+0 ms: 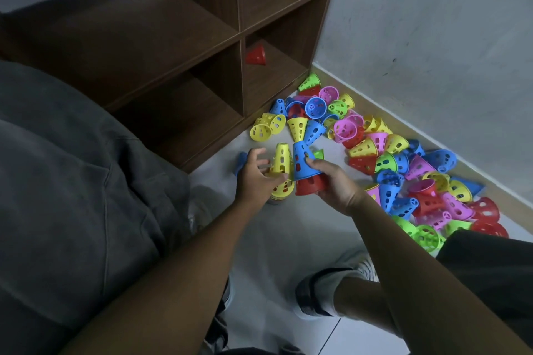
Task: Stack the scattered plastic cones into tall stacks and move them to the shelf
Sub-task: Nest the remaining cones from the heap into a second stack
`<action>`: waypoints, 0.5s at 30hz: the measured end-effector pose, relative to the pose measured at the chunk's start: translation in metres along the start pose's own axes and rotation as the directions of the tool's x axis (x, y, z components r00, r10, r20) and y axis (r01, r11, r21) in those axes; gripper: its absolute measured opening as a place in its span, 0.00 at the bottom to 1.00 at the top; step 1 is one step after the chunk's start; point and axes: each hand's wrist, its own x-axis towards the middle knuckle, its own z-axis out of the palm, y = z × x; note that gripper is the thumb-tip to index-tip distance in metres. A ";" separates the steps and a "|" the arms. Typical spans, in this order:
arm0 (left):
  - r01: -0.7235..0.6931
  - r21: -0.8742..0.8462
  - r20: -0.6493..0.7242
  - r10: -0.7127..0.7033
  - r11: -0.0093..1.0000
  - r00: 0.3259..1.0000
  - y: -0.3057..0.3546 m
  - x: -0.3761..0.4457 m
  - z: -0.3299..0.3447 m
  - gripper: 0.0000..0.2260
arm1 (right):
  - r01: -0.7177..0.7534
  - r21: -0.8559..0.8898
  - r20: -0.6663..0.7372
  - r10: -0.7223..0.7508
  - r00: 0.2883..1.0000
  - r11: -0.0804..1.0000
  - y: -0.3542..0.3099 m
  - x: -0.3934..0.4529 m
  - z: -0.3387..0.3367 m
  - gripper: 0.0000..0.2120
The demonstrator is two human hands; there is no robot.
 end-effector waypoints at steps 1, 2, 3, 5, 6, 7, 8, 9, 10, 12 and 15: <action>0.012 0.007 0.020 -0.012 1.000 1.000 -0.001 0.002 0.001 0.35 | -0.002 -0.010 -0.003 0.002 1.000 1.000 0.002 0.000 -0.001 0.29; 0.016 0.021 0.036 -0.017 1.000 0.999 -0.002 0.005 0.002 0.35 | -0.005 -0.011 -0.010 0.005 1.000 1.000 0.003 0.000 -0.001 0.31; 0.013 0.038 0.053 -0.015 0.999 0.998 -0.002 0.007 0.004 0.34 | -0.001 -0.015 -0.019 0.001 1.000 1.000 0.004 0.001 -0.002 0.33; -0.011 0.094 0.082 0.003 0.996 0.997 -0.002 0.008 0.006 0.31 | 0.016 -0.018 -0.044 -0.017 0.999 1.000 0.004 0.001 -0.004 0.33; -0.030 0.131 0.094 0.018 0.991 0.995 -0.003 0.008 0.006 0.31 | 0.031 -0.005 -0.055 -0.031 0.998 1.000 0.004 0.002 -0.006 0.32; -0.050 0.174 0.105 0.032 0.984 0.994 -0.006 0.009 0.006 0.30 | 0.050 0.009 -0.067 -0.049 0.997 0.999 0.005 0.003 -0.009 0.33; -0.068 0.211 0.115 0.044 0.975 0.992 -0.010 0.009 0.006 0.29 | 0.066 0.034 -0.080 -0.064 0.995 0.997 0.005 0.005 -0.010 0.34; -0.082 0.242 0.121 0.054 0.967 0.991 -0.013 0.008 0.005 0.27 | 0.080 0.060 -0.100 -0.073 0.992 0.995 0.004 0.005 -0.011 0.34; -0.090 0.261 0.118 0.061 0.961 0.991 -0.018 0.009 0.005 0.25 | 0.096 0.092 -0.124 -0.084 0.989 0.991 0.003 0.007 -0.012 0.34; -0.091 0.271 0.098 0.067 0.958 0.993 -0.024 0.009 0.006 0.24 | 0.136 0.134 -0.181 -0.111 0.977 0.982 -0.002 0.011 -0.009 0.33; -0.084 0.257 0.040 0.076 0.963 0.996 -0.034 0.008 0.010 0.24 | 0.199 0.163 -0.232 -0.158 0.960 0.966 -0.007 0.017 0.000 0.30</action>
